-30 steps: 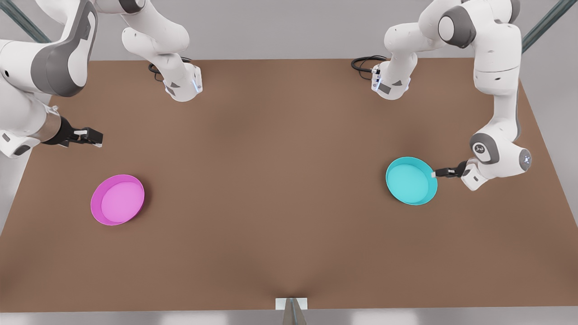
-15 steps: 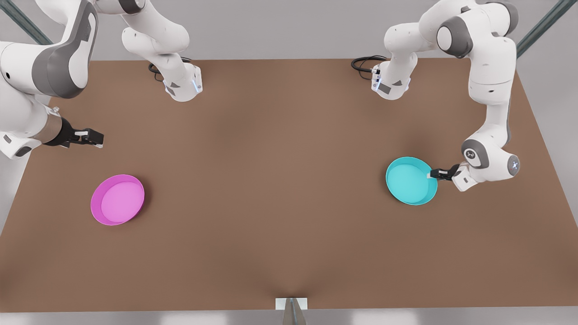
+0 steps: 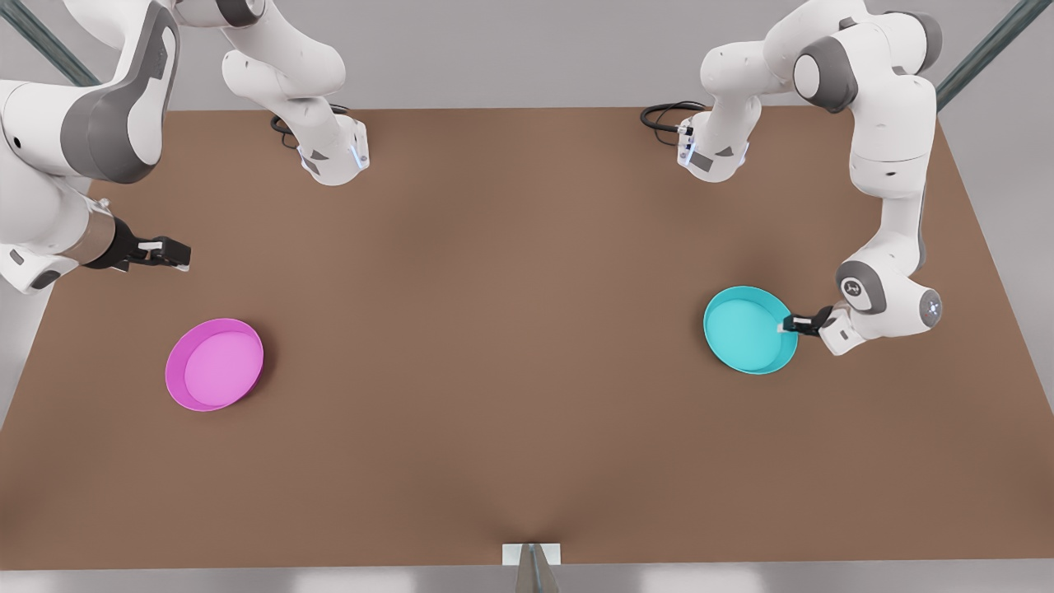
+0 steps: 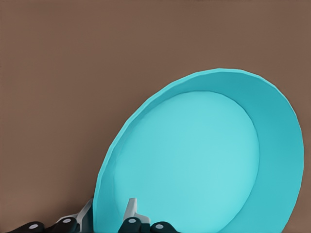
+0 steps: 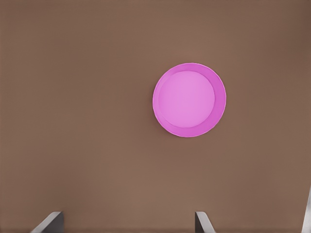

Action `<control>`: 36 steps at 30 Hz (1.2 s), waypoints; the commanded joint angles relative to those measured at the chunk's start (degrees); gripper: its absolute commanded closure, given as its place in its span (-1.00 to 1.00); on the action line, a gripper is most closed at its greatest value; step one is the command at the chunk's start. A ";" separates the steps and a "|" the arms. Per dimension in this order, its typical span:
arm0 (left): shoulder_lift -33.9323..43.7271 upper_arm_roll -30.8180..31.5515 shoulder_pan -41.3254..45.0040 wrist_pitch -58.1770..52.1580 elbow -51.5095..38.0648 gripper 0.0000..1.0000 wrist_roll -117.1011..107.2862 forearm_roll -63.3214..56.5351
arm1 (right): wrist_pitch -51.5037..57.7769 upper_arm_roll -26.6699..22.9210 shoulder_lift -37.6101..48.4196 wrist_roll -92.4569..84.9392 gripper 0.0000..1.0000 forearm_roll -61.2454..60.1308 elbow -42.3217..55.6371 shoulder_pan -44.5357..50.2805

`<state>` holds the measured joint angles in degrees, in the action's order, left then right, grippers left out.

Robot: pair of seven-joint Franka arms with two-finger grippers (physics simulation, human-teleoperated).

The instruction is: Flip the blue plate over with the left arm, and stack the pink plate on top of the blue plate with the right arm

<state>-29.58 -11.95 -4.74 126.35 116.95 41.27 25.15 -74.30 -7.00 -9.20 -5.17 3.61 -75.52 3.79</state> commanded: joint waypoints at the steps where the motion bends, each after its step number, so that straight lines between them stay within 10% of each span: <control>1: 0.04 0.00 0.00 -0.05 -0.05 0.24 0.13 -0.01 | 0.03 -0.03 0.06 -0.20 -1.00 -0.09 0.03 -0.01; 20: 6.98 -0.36 4.91 -8.83 -7.96 0.57 -11.37 -0.98 | -0.06 -0.29 0.06 0.07 -1.00 -0.36 0.11 0.08; 32: -4.78 -0.62 36.20 -36.95 -59.97 0.57 -84.68 -36.66 | 0.03 -0.21 -2.57 0.60 -1.00 -1.32 0.99 0.43; 36: -15.07 -29.87 61.49 -32.12 -64.39 0.57 -84.95 -43.41 | 0.03 -0.21 -1.87 0.59 -1.00 -1.24 0.99 0.17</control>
<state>-43.38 -37.85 52.84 95.78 53.03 -0.79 -12.43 -74.32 -7.18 -11.29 -4.92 2.39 -74.53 4.01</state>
